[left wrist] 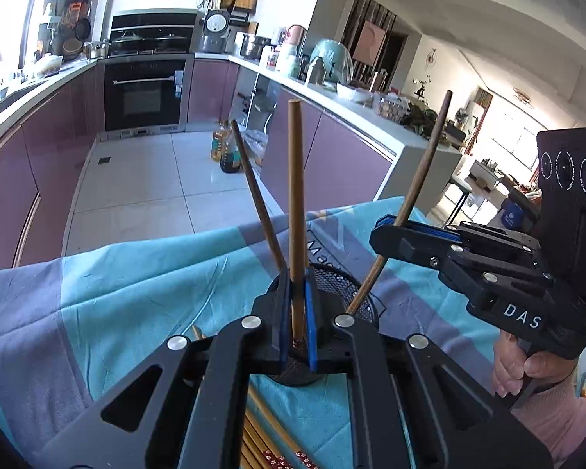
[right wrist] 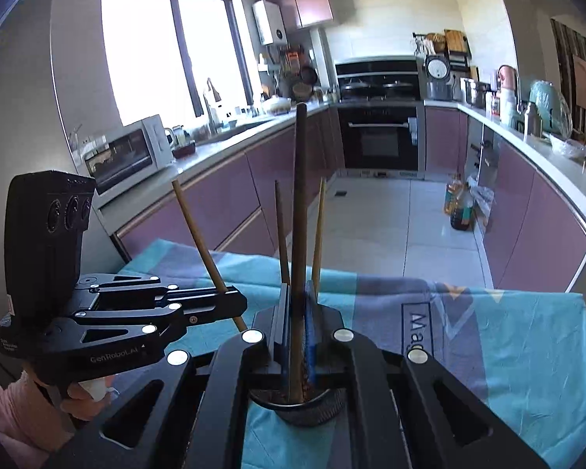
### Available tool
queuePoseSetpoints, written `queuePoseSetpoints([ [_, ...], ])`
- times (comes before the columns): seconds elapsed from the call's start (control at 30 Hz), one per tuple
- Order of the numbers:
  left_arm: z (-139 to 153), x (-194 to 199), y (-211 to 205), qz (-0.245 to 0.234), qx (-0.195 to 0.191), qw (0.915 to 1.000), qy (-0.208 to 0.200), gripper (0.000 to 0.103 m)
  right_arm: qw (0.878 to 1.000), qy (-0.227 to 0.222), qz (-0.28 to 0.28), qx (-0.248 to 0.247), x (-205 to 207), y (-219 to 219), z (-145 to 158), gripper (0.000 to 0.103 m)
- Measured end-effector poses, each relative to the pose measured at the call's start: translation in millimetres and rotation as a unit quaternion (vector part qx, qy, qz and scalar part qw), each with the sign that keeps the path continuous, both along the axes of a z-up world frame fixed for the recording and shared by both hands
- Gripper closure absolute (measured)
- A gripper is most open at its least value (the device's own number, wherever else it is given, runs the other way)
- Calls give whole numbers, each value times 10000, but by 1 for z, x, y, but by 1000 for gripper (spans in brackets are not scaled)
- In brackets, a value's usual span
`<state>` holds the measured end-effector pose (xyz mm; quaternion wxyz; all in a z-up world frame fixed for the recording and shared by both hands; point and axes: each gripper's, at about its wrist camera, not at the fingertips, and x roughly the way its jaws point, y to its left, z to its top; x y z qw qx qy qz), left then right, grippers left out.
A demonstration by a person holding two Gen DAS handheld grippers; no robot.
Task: Organize utensils
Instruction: 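Lower both chopsticks into the mesh cup and open both tools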
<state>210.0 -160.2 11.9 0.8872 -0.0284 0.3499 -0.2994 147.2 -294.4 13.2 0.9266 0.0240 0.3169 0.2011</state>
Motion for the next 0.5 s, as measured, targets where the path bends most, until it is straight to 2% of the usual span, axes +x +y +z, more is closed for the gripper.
queuePoseSetpoints([
  [0.37, -9, 29, -6, 58, 138, 9998, 122, 95, 9996, 247, -169, 11, 21, 1, -16, 95],
  [0.5, -11, 33, -4, 89, 99, 9998, 169, 85, 9992, 285, -270, 79, 23, 0, -20, 91],
])
